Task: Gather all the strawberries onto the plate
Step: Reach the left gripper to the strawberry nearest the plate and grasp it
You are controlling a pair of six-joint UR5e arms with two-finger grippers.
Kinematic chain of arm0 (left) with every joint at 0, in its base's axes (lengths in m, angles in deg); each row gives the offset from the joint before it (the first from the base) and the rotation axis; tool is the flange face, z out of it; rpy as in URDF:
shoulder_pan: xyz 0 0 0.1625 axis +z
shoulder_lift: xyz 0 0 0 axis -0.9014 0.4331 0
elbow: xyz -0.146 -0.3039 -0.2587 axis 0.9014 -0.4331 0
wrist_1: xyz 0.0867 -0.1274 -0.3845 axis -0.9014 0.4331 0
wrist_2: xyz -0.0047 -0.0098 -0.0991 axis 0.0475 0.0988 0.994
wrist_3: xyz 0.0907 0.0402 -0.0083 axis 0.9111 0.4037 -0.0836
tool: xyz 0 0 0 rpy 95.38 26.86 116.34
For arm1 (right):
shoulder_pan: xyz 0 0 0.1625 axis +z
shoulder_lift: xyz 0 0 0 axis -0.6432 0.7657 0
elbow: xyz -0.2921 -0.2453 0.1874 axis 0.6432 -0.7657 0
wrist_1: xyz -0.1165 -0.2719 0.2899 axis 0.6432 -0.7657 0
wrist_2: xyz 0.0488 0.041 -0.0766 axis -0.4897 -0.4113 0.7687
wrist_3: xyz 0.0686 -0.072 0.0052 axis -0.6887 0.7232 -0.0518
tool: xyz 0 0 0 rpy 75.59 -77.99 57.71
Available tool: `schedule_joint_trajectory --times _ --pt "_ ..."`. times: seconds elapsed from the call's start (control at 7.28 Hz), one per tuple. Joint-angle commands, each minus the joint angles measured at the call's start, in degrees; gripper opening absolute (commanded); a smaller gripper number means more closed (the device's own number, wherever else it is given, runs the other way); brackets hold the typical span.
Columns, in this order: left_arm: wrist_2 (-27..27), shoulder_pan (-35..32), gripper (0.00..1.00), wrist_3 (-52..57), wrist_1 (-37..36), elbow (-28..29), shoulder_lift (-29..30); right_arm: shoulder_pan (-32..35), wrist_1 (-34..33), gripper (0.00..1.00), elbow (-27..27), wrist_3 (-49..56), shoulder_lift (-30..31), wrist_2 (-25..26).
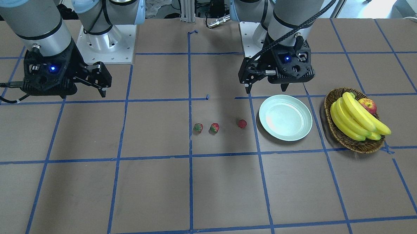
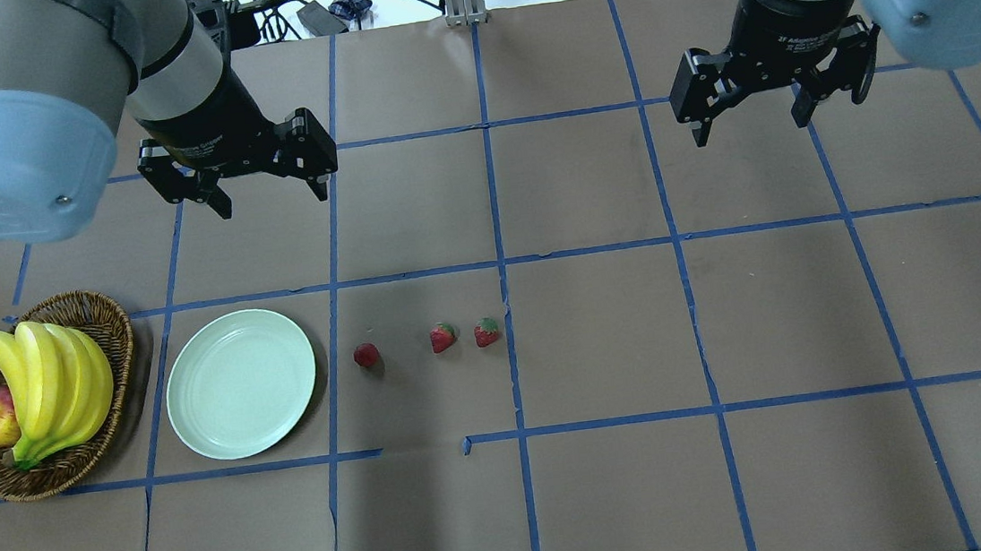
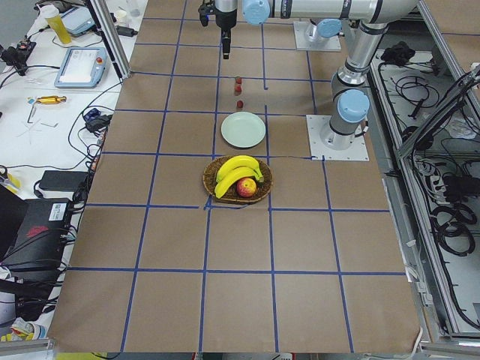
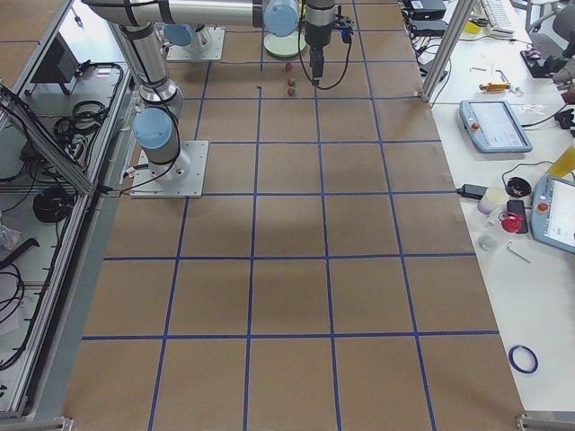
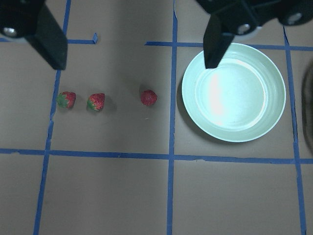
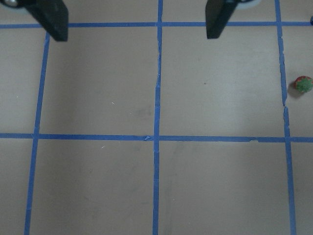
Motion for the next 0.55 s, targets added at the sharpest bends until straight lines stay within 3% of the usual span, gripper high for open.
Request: schedule_joint_trajectory --times 0.0,0.14,0.41 --pt "0.7 -0.1 1.00 -0.3 -1.0 -2.0 1.6 0.0 2.2 1.00 0.1 0.1 0.1 0.0" --pt "0.3 -0.1 1.00 0.1 -9.8 -8.0 3.0 0.1 2.5 1.00 0.1 0.1 0.1 0.0" --pt "0.1 -0.1 1.00 0.3 -28.4 -25.6 4.5 0.1 2.5 1.00 0.1 -0.1 0.1 0.0"
